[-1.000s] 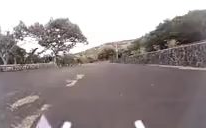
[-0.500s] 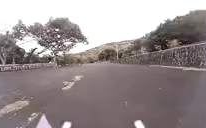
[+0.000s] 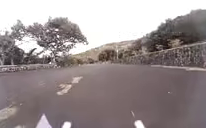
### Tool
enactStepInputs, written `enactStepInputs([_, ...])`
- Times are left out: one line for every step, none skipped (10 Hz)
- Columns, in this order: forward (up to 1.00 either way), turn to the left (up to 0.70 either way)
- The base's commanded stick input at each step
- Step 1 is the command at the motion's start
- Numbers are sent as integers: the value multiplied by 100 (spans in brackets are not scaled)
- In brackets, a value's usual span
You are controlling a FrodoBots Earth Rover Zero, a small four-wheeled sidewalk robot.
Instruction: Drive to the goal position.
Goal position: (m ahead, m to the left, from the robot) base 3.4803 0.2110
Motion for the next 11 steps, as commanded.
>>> enactStepInputs([70,0])
enactStepInputs([70,0])
enactStepInputs([70,0])
enactStepInputs([70,0])
enactStepInputs([70,0])
enactStepInputs([70,0])
enactStepInputs([70,0])
enactStepInputs([70,0])
enactStepInputs([70,0])
enactStepInputs([70,0])
enactStepInputs([70,0])
